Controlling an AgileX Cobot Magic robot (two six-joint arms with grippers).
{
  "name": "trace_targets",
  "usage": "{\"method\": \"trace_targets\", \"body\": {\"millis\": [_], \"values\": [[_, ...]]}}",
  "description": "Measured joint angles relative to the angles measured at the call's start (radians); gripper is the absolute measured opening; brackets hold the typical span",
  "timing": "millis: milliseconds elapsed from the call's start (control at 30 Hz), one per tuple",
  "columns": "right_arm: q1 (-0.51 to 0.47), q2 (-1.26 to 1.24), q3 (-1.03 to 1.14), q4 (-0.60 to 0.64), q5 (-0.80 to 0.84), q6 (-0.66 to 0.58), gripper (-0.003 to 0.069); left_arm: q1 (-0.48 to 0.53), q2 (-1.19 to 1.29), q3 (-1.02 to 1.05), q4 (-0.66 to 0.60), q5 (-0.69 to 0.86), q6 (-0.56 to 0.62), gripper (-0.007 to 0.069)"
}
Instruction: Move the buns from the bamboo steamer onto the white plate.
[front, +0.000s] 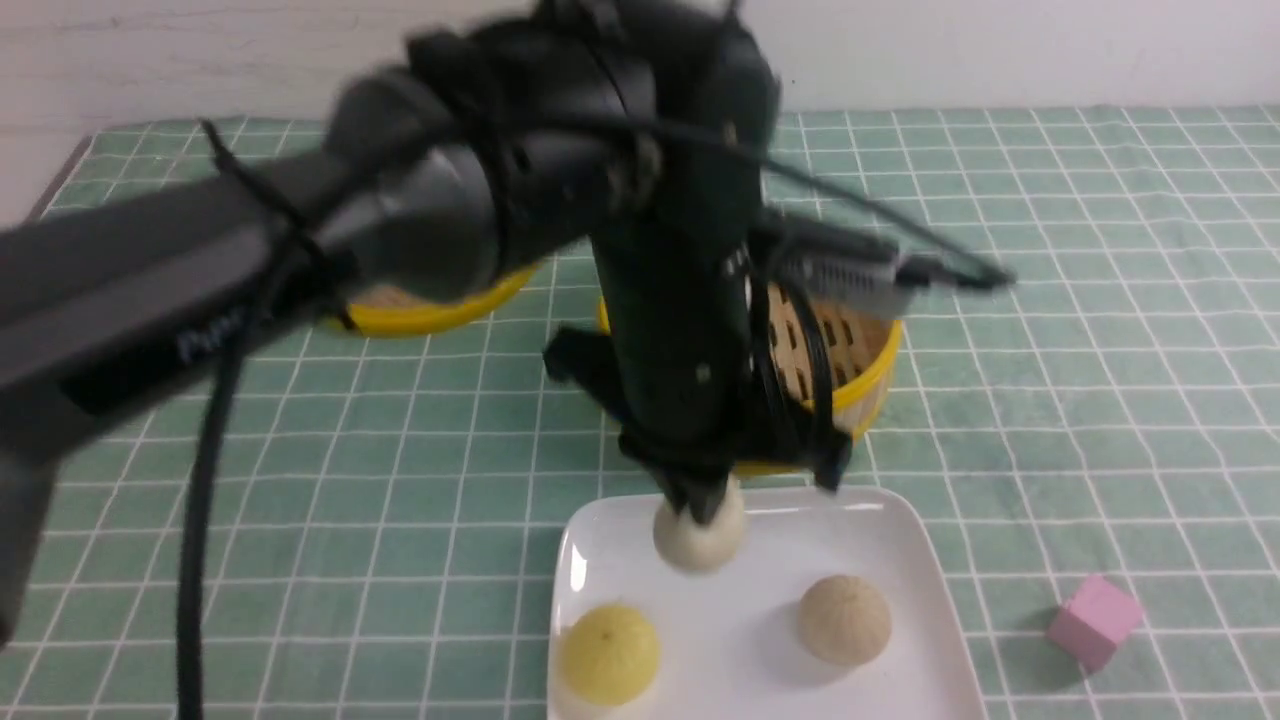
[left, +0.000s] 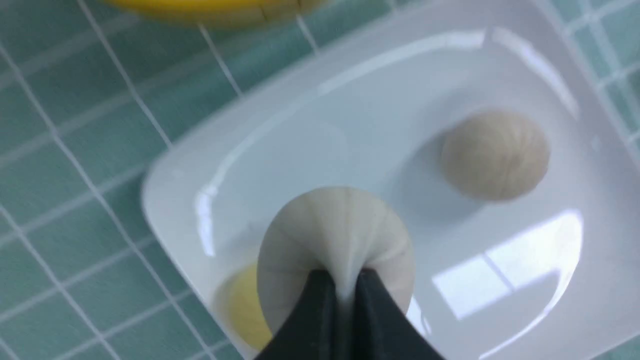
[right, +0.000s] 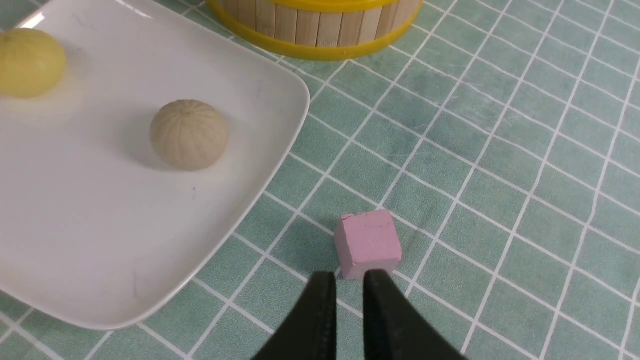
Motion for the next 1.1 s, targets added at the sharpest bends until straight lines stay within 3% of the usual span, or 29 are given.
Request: {"method": "trace_targets", "body": {"millis": [100, 267, 467, 567, 733, 900, 1100], "values": [[0.000, 0.000, 0.000, 0.004, 0.000, 0.000, 0.0115, -0.027, 0.032, 0.115, -0.005, -0.149, -0.059, 0.0035], [0.000, -0.001, 0.000, 0.020, 0.000, 0.000, 0.0119, -0.031, 0.063, 0.148, 0.004, -0.262, -0.113, 0.0067], [0.000, -0.001, -0.010, 0.048, 0.006, 0.000, 0.0062, -0.031, 0.085, 0.149, -0.021, -0.268, -0.145, 0.0239], [0.000, -0.005, -0.070, 0.086, 0.063, 0.000, -0.0011, -0.031, 0.092, 0.149, -0.027, -0.282, -0.155, 0.0391], [0.001, -0.055, -0.182, 0.127, 0.191, 0.000, -0.0015, -0.031, 0.082, 0.106, -0.021, -0.249, -0.171, 0.0509], [0.001, -0.193, -0.218, 0.139, 0.222, 0.004, -0.0014, -0.031, 0.040, 0.025, 0.064, -0.186, -0.178, 0.0514], [0.001, -0.344, -0.053, 0.161, -0.041, 0.024, -0.0011, -0.031, 0.026, -0.019, 0.155, -0.151, -0.218, 0.0442]]}}
